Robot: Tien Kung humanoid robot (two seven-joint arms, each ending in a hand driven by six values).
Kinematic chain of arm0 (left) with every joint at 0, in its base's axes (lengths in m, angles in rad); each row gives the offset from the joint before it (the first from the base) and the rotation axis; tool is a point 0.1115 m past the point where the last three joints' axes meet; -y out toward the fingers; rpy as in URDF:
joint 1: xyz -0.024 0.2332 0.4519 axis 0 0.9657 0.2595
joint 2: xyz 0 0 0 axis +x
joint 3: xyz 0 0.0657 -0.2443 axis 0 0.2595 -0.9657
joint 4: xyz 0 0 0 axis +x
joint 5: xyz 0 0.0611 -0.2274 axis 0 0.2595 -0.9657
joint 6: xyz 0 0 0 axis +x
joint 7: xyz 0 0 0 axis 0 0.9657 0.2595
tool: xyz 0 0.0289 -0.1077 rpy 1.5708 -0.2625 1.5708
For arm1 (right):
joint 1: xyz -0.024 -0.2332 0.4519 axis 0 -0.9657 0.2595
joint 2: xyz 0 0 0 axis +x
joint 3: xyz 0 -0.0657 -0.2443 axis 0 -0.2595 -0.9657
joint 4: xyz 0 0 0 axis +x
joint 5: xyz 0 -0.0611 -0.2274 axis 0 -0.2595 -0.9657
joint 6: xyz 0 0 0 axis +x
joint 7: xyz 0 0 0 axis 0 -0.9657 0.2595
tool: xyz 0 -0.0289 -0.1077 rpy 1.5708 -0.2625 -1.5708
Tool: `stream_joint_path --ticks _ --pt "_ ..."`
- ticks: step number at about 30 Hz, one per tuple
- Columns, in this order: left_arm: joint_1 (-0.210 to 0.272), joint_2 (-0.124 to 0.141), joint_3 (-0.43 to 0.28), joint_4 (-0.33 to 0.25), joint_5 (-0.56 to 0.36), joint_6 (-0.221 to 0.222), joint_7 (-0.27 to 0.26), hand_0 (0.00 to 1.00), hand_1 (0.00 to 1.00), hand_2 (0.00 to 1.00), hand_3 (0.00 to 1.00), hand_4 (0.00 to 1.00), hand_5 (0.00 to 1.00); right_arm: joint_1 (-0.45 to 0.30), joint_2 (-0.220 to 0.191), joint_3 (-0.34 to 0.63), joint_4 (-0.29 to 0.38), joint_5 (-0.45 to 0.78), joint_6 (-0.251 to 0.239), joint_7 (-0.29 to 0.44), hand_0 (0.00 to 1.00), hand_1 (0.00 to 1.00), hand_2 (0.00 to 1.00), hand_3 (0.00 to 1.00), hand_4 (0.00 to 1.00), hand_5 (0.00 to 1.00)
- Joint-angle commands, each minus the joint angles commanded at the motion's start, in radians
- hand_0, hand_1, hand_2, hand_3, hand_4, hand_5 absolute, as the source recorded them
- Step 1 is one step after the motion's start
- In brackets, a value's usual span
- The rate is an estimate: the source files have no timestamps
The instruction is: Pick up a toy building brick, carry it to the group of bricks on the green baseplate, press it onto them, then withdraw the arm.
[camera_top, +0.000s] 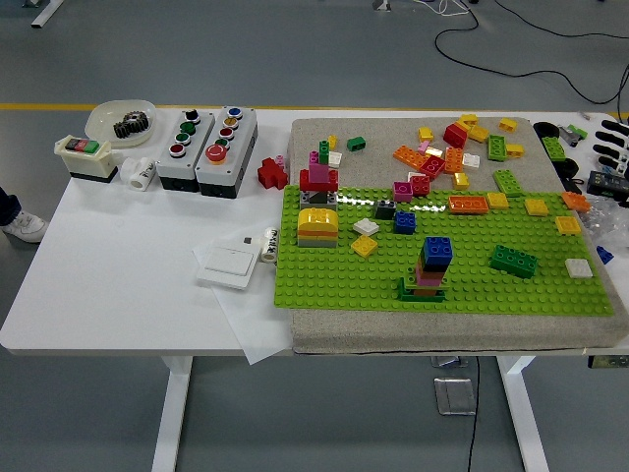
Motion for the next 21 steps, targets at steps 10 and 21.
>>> stream_joint_path --ticks 10,21 --pt "-0.003 0.000 0.009 -0.001 -0.013 0.001 -0.005 0.402 0.537 0.640 0.784 0.790 0.914 -0.008 -0.006 -0.002 0.008 -0.356 -0.055 0.039 0.807 0.721 0.747 0.763 0.995 0.567" --pt "-0.006 0.000 0.012 -0.002 -0.018 0.001 -0.006 0.401 0.540 0.641 0.784 0.789 0.913 -0.035 -0.015 -0.018 0.059 -0.644 -0.021 0.041 0.732 0.645 0.697 0.708 0.970 0.434"
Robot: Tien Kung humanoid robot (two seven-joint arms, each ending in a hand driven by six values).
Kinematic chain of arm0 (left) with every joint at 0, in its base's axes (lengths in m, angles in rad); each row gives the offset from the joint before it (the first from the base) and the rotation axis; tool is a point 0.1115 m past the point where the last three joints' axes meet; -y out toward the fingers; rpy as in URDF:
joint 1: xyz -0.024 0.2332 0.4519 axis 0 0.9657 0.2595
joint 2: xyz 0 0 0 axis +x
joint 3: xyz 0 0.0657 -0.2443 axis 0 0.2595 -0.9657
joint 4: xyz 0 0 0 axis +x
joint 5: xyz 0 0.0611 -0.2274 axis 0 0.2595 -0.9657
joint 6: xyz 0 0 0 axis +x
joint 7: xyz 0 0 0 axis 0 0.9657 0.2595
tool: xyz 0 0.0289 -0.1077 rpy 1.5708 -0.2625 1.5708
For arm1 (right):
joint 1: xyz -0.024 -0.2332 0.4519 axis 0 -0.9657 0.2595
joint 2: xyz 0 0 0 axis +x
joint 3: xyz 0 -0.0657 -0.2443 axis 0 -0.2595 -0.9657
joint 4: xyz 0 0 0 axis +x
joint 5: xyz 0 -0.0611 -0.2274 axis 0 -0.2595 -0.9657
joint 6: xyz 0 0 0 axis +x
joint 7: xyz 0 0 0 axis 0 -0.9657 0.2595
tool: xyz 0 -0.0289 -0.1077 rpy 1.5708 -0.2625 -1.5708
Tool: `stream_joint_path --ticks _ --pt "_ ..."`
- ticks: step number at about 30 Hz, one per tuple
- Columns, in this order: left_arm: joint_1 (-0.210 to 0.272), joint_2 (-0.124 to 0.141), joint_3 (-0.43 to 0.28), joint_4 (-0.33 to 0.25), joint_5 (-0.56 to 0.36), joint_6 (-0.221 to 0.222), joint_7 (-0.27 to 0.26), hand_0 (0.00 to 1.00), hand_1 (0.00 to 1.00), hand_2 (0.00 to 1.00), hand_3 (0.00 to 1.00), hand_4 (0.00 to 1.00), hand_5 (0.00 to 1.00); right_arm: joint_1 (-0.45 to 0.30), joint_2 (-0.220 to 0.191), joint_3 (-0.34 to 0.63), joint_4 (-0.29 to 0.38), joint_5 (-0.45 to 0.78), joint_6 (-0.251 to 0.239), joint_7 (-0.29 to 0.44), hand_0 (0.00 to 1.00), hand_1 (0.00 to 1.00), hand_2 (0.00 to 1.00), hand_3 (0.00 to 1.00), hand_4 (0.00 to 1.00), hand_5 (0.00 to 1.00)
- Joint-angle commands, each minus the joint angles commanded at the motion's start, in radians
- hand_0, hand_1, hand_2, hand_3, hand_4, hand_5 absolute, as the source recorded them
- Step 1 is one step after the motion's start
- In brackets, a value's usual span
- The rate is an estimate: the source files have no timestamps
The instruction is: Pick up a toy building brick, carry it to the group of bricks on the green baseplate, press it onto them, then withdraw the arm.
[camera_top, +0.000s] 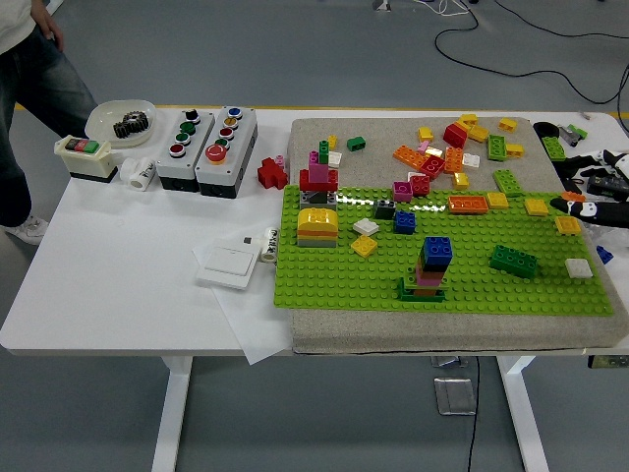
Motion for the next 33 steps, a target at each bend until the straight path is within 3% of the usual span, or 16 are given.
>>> stream_joint_path --ticks 9,26,27,32,33 --pt "-0.005 0.002 0.009 -0.002 -0.007 0.001 -0.002 0.399 0.537 0.640 0.783 0.789 0.912 -0.021 0.012 -0.064 0.042 -0.132 0.024 -0.004 0.693 0.623 0.676 0.681 0.973 0.392" --pt "-0.009 0.004 0.013 -0.003 -0.005 -0.003 -0.002 0.399 0.538 0.640 0.783 0.789 0.912 0.015 0.042 -0.155 -0.042 -0.161 -0.008 -0.006 0.689 0.611 0.670 0.676 0.968 0.364" --pt "-0.010 0.004 0.012 -0.003 -0.003 -0.003 -0.001 0.399 0.537 0.639 0.783 0.790 0.912 0.016 0.045 -0.158 -0.046 -0.168 -0.008 -0.007 0.692 0.611 0.673 0.680 0.948 0.403" --pt "-0.014 0.004 0.014 -0.005 -0.003 -0.002 -0.001 0.399 0.537 0.639 0.783 0.790 0.912 0.016 0.049 -0.158 -0.060 -0.169 -0.007 -0.005 0.692 0.611 0.673 0.680 0.948 0.403" --pt "-0.014 0.004 0.014 -0.005 -0.003 -0.002 -0.001 0.398 0.537 0.640 0.783 0.790 0.911 0.017 0.050 -0.159 -0.062 -0.168 -0.008 -0.005 0.686 0.610 0.674 0.676 0.970 0.362"
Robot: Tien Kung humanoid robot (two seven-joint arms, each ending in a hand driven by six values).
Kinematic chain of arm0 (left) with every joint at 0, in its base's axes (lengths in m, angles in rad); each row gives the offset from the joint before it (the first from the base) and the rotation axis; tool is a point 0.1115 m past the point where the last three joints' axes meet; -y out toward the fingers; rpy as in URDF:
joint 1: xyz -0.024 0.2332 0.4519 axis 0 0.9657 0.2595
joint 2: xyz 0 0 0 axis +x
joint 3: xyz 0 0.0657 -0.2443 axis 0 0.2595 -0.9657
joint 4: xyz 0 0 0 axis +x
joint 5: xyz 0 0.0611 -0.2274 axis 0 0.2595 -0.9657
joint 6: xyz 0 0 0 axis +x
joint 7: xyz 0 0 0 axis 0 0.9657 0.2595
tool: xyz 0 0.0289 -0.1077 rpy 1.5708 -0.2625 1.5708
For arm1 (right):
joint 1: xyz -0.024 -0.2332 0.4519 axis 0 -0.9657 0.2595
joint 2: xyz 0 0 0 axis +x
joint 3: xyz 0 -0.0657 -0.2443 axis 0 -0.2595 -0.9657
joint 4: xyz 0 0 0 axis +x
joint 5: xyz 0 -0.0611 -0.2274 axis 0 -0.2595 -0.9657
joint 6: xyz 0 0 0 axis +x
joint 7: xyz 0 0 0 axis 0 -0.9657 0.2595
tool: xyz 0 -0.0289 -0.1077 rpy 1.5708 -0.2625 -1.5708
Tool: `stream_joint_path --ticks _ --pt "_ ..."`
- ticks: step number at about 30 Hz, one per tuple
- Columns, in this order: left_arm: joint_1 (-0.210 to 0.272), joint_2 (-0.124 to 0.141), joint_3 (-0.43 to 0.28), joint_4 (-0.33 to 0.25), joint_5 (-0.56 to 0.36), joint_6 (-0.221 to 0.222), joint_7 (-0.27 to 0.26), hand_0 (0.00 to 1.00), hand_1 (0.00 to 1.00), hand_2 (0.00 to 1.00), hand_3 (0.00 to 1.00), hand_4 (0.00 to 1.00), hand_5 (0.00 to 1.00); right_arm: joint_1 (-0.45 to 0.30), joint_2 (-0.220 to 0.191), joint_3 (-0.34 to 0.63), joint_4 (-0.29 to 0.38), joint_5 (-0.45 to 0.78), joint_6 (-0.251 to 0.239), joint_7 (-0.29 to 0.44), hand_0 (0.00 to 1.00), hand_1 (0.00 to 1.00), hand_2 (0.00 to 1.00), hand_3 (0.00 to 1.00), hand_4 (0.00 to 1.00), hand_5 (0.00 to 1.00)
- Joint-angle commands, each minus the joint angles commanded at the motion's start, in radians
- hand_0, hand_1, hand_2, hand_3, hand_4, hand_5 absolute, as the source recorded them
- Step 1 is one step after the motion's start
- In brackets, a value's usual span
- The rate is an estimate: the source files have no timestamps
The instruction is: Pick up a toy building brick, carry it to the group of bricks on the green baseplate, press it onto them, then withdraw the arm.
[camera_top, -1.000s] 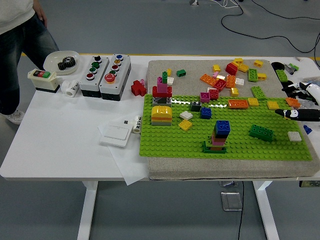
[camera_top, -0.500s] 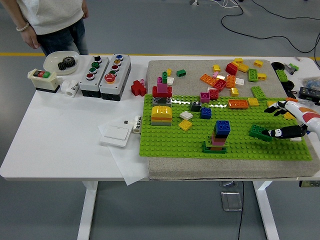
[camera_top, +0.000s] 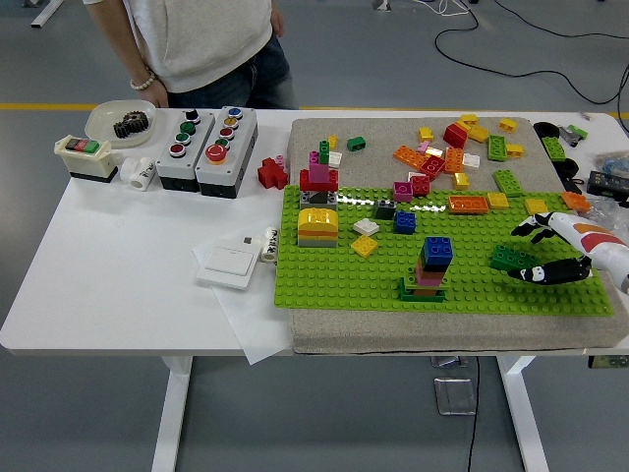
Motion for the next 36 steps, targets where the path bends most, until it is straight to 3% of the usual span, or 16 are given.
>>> stream_joint_path --ticks 20,35,36 --pt "-0.005 0.001 0.002 -0.003 0.010 -0.003 0.002 0.398 0.537 0.639 0.783 0.790 0.910 0.020 0.021 -0.062 -0.034 -0.042 -0.081 0.033 0.595 0.559 0.645 0.629 0.941 0.366" --pt "-0.001 0.001 -0.007 -0.003 0.025 -0.006 0.008 0.398 0.537 0.639 0.784 0.791 0.910 0.039 0.034 -0.092 -0.062 -0.059 -0.102 0.029 0.542 0.543 0.623 0.607 0.922 0.370" --pt "0.000 0.001 -0.008 -0.003 0.027 -0.006 0.009 0.398 0.537 0.639 0.784 0.791 0.910 0.041 0.034 -0.094 -0.063 -0.062 -0.108 0.030 0.490 0.514 0.583 0.569 0.883 0.367"
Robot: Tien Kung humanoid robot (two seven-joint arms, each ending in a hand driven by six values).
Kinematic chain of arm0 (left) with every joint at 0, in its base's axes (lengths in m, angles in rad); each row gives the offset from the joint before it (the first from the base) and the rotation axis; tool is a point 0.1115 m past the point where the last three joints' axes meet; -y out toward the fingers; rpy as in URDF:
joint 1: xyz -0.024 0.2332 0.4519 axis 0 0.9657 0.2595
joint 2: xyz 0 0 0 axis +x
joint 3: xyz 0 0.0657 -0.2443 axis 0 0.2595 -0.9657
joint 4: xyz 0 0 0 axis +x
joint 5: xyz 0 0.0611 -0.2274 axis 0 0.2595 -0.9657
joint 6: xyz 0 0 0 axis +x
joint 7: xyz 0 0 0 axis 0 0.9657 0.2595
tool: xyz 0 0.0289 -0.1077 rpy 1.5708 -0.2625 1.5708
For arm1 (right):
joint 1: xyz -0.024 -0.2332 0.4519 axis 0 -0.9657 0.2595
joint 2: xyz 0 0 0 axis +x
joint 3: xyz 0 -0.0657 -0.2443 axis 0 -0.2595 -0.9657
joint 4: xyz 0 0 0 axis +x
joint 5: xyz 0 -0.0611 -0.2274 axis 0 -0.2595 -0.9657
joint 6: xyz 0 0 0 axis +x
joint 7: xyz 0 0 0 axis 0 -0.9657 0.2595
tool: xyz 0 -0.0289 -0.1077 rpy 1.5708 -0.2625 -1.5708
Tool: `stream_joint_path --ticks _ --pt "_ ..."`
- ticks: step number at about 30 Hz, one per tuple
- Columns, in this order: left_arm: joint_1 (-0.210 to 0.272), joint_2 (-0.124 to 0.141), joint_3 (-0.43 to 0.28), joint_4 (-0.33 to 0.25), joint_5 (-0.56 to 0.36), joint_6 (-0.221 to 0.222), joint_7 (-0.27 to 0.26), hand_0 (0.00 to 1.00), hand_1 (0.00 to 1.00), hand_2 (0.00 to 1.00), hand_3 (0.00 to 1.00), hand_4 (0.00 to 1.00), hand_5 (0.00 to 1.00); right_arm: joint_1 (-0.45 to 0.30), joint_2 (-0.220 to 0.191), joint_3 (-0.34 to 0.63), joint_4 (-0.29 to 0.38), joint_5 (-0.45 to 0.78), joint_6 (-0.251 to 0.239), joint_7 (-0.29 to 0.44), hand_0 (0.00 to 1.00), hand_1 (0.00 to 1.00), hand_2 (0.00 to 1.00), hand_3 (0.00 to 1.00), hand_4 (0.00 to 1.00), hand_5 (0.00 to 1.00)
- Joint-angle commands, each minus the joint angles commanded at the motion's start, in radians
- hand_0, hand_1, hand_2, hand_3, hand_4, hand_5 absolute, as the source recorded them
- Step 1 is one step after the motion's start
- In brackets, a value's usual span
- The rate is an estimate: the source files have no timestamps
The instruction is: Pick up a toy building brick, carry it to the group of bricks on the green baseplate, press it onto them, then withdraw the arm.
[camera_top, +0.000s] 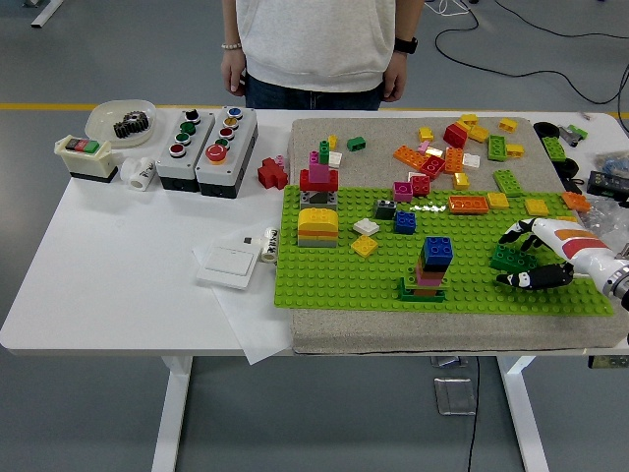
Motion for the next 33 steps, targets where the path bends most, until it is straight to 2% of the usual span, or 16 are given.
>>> stream_joint_path --ticks 5,6,17,18,23,24,33 --pt "0.001 0.000 -0.004 0.000 0.006 0.000 0.002 0.398 0.537 0.639 0.784 0.791 0.910 0.003 0.000 -0.008 -0.002 -0.014 -0.018 0.002 0.490 0.514 0.583 0.569 0.883 0.367" --pt "0.001 0.000 -0.004 -0.001 0.007 0.000 0.002 0.398 0.537 0.639 0.784 0.791 0.910 0.003 0.000 -0.009 -0.003 -0.021 -0.020 0.002 0.423 0.483 0.561 0.546 0.842 0.386" --pt "-0.001 0.001 -0.004 -0.001 0.009 0.001 0.002 0.398 0.537 0.640 0.784 0.790 0.909 0.004 0.004 -0.011 -0.018 -0.053 -0.029 0.007 0.396 0.469 0.552 0.542 0.837 0.382" --pt "-0.002 0.001 -0.003 -0.002 0.008 0.001 0.002 0.398 0.537 0.640 0.784 0.789 0.909 0.005 0.004 -0.012 -0.018 -0.053 -0.032 0.009 0.363 0.450 0.541 0.530 0.820 0.387" --pt "-0.003 0.001 0.002 -0.001 -0.001 0.002 -0.001 0.398 0.537 0.640 0.784 0.789 0.909 0.002 0.005 -0.009 -0.019 -0.046 -0.040 0.017 0.363 0.450 0.541 0.530 0.820 0.387" --pt "-0.003 0.001 0.003 -0.001 -0.003 0.002 -0.001 0.398 0.536 0.641 0.784 0.791 0.910 0.001 0.005 -0.008 -0.018 -0.043 -0.040 0.018 0.325 0.428 0.526 0.523 0.786 0.401" --pt "-0.002 -0.001 -0.003 0.000 0.002 0.004 0.001 0.398 0.537 0.640 0.783 0.790 0.909 0.007 -0.003 -0.012 -0.012 -0.033 -0.043 0.024 0.317 0.423 0.521 0.521 0.780 0.414"
